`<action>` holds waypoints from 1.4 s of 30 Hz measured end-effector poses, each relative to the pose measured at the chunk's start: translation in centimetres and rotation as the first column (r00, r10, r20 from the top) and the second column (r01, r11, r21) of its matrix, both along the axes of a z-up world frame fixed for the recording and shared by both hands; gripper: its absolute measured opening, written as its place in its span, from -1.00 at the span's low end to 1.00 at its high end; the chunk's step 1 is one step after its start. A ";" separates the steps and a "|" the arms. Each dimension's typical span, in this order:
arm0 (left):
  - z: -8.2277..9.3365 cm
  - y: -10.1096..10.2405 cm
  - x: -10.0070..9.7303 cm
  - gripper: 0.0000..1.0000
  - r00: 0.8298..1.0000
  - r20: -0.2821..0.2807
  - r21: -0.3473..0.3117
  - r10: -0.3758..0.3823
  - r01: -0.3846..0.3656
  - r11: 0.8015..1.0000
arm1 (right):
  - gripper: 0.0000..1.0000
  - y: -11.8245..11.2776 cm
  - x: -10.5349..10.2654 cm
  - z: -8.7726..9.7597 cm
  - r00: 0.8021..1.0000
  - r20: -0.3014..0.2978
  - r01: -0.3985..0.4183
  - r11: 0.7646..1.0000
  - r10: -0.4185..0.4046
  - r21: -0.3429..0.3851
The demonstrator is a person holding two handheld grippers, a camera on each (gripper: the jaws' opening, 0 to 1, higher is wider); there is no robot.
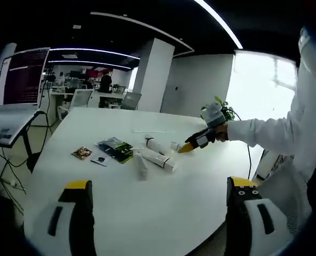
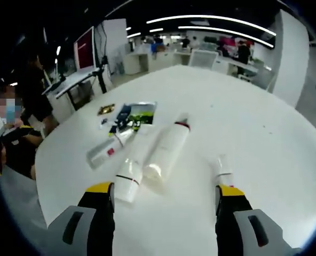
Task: Arrange the skincare products in the storage area until every visible bottle or jar stands upright without overlapping.
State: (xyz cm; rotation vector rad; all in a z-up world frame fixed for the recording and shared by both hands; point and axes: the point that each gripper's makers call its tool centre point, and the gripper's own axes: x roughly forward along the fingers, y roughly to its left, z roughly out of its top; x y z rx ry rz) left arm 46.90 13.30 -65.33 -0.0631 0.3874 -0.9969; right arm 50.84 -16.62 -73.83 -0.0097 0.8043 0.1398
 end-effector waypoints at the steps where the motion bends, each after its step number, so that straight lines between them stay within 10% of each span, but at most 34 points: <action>1: 0.0 0.0 -0.1 0.99 1.000 0.001 0.000 -0.001 0.001 1.000 | 0.46 -0.1 0.0 -0.2 1.000 -0.007 0.007 1.000 -0.007 0.004; 15: 0.1 0.2 0.3 0.99 1.000 0.000 -0.013 0.008 -0.008 1.000 | 0.21 -1.9 1.9 -2.0 0.994 -0.076 0.079 0.997 -0.080 -0.013; 42: 0.7 0.4 0.8 0.99 0.999 0.020 -0.050 0.026 -0.025 0.998 | 0.14 1.4 6.7 -3.2 0.987 -0.109 0.117 0.993 -0.116 0.002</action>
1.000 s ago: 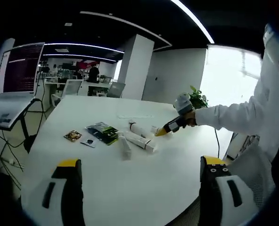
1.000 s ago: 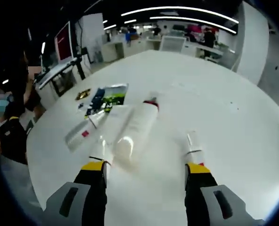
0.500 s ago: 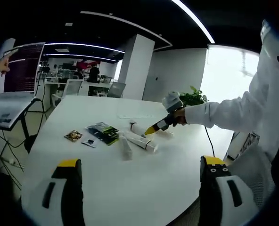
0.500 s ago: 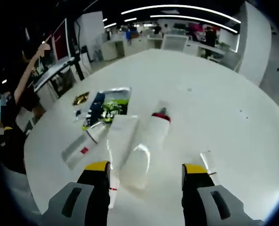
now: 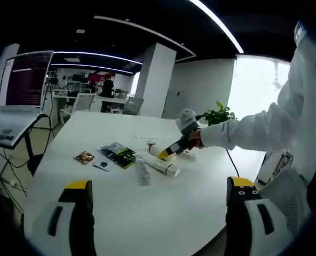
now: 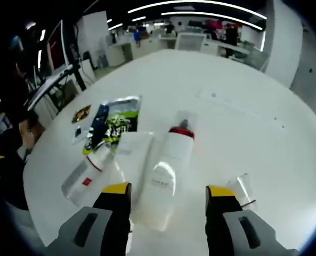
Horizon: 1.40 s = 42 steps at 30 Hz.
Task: Arrange the skincare products in the storage area until every visible bottle or jar stands upright without overlapping.
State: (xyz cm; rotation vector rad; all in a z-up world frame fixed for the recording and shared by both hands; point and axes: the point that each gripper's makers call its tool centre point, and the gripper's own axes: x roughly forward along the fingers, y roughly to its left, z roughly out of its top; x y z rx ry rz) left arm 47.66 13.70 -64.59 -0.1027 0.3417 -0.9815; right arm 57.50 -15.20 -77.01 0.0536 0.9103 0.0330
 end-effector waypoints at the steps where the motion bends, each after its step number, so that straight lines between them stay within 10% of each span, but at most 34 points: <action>1: 0.1 -0.1 -0.2 0.99 1.000 0.002 0.002 -0.004 0.004 1.000 | 0.14 0.0 0.2 0.0 1.000 0.002 0.006 1.000 -0.006 0.003; 16: 0.3 -0.3 -0.6 0.99 1.000 0.005 0.001 -0.005 0.005 1.000 | 0.04 -0.4 -1.2 -2.2 0.991 -0.129 -0.048 0.992 0.033 -0.113; 42: 0.1 -0.4 -0.8 0.98 1.000 -0.012 0.016 -0.013 0.013 1.000 | -0.18 -0.7 0.8 -2.2 0.996 -0.051 -0.072 0.994 0.068 -0.082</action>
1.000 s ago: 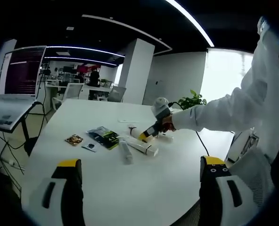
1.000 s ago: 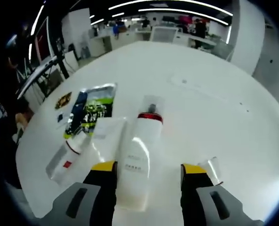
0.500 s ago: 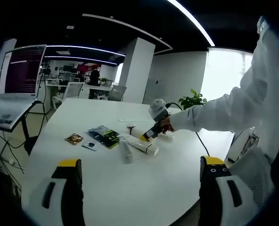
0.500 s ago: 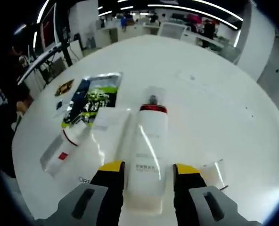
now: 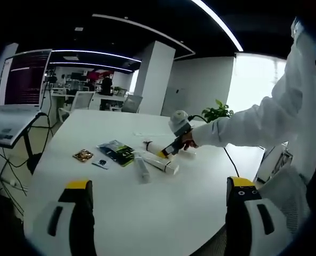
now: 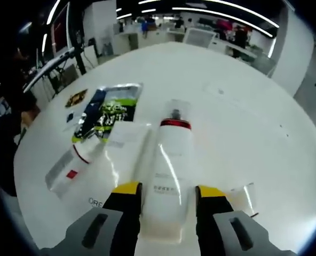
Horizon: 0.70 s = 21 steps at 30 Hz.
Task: Arrange the skincare products in the storage area until every visible bottle or jar stands upright without overlapping.
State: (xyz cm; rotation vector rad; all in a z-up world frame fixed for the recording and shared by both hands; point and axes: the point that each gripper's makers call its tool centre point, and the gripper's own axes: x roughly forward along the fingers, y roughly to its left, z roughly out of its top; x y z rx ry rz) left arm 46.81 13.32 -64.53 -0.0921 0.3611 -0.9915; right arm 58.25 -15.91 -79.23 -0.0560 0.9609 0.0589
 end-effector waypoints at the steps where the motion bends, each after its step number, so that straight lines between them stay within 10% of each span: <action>1: 0.0 0.0 0.0 0.98 1.000 0.000 0.002 -0.001 0.001 1.000 | -0.18 0.0 0.1 0.0 1.000 0.003 -0.002 1.000 0.002 -0.001; 21: -0.1 0.0 -0.1 0.98 1.000 0.003 0.010 -0.003 0.003 1.000 | -0.45 -0.7 1.0 -0.2 0.999 0.049 0.007 1.000 -0.007 -0.012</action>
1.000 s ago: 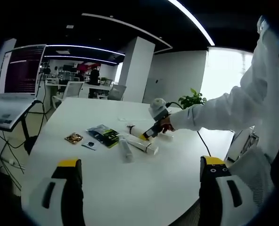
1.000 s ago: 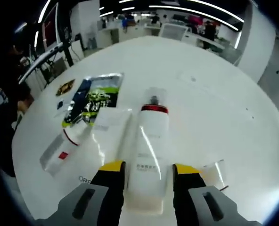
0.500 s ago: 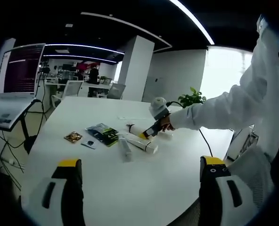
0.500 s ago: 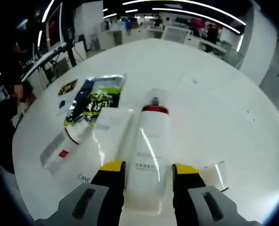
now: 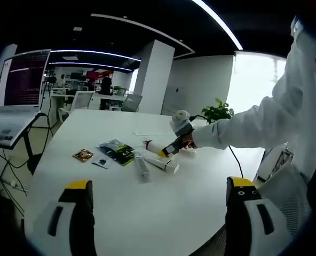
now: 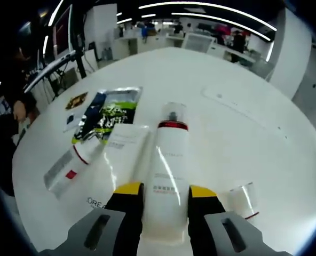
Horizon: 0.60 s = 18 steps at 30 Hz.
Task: Arrange the skincare products in the storage area until every visible bottle or jar stands upright without overlapping.
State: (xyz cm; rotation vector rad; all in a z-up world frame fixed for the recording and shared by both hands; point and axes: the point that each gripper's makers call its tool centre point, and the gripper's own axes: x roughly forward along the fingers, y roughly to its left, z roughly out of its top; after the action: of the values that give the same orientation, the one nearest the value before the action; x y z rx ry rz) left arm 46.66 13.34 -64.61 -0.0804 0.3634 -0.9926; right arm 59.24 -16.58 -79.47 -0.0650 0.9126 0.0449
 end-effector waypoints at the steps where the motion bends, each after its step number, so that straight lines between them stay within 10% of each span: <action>1: 0.0 0.0 0.0 0.98 1.000 -0.001 -0.001 0.001 -0.001 1.000 | -0.45 0.2 -0.2 0.1 1.000 0.002 0.003 1.000 -0.003 0.000; 18: -0.2 0.0 0.1 0.96 1.000 -0.008 0.006 0.004 -0.004 1.000 | -0.52 0.5 -1.2 0.6 0.995 -0.019 0.095 0.991 -0.093 0.093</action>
State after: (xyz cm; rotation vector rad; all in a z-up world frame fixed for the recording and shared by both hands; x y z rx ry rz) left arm 46.80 13.36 -64.85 -0.0792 0.3733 -0.9875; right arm 58.04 -16.09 -78.87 0.0658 0.9260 0.0005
